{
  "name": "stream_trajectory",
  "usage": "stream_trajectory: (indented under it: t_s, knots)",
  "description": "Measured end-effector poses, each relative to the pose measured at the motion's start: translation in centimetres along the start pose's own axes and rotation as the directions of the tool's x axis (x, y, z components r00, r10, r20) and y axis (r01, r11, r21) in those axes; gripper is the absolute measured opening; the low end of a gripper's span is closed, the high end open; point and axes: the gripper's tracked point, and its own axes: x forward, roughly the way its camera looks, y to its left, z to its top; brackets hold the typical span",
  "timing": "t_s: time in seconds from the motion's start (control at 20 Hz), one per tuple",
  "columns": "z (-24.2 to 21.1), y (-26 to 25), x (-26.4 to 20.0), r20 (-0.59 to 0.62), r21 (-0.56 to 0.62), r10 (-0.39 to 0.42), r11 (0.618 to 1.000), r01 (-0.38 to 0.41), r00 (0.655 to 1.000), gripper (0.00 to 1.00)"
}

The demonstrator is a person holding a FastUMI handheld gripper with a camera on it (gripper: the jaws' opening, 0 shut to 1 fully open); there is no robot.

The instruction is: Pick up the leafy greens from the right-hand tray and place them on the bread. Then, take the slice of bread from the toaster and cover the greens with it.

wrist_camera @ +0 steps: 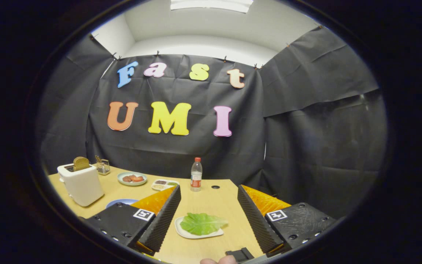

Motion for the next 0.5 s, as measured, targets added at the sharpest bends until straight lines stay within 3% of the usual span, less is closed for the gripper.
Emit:
stream_trajectory:
  t_s: [0.5]
  knots:
    - [-2.6,-0.7,1.5,-0.072,0.031,0.014,0.999,-0.011,0.997,0.95]
